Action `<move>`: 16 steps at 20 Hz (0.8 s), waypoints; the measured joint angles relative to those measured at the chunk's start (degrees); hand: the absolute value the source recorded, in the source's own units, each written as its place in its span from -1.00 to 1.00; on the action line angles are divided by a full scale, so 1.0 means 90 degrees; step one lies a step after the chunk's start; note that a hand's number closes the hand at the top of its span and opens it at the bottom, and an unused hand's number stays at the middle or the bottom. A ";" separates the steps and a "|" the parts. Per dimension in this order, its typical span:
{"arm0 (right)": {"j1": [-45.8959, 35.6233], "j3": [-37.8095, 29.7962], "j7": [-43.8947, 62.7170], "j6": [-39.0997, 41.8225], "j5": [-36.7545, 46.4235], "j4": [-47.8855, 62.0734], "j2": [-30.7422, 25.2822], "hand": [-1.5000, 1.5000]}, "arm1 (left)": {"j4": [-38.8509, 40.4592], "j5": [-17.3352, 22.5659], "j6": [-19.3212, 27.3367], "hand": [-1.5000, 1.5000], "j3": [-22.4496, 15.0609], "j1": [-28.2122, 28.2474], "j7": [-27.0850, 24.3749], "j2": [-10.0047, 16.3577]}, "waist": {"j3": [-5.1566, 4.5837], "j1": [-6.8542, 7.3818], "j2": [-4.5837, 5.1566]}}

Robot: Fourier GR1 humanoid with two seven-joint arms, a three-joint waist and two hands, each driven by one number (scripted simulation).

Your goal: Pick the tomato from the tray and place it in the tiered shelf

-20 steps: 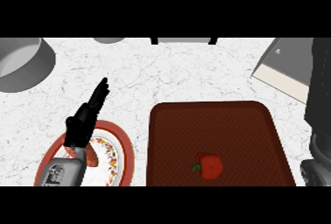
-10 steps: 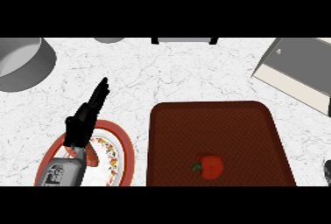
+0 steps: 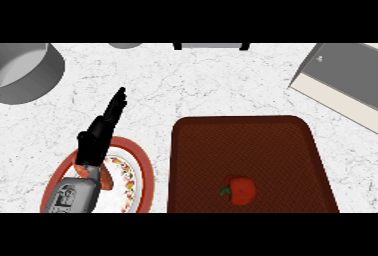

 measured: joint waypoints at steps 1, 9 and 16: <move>0.0026 -0.0116 -0.0096 -0.0252 -0.0189 -0.0061 -0.0012 1.00 | -0.0024 0.0010 0.0004 0.00 0.0006 -0.0022 0.0053 -0.0008 | 0.0001 -0.0006 -0.0003; 0.0242 -0.0646 -0.0954 -0.1841 -0.1268 0.0614 -0.0308 1.00 | -0.0080 0.0001 -0.0037 0.00 -0.0002 0.0094 0.0023 0.0008 | -0.0002 0.0005 -0.0007; 0.0526 -0.0803 -0.0973 -0.1968 -0.1412 0.0991 -0.0750 -1.00 | -0.0158 -0.0007 -0.0048 0.00 0.0031 0.0086 0.0105 0.0030 | -0.0009 -0.0030 -0.0017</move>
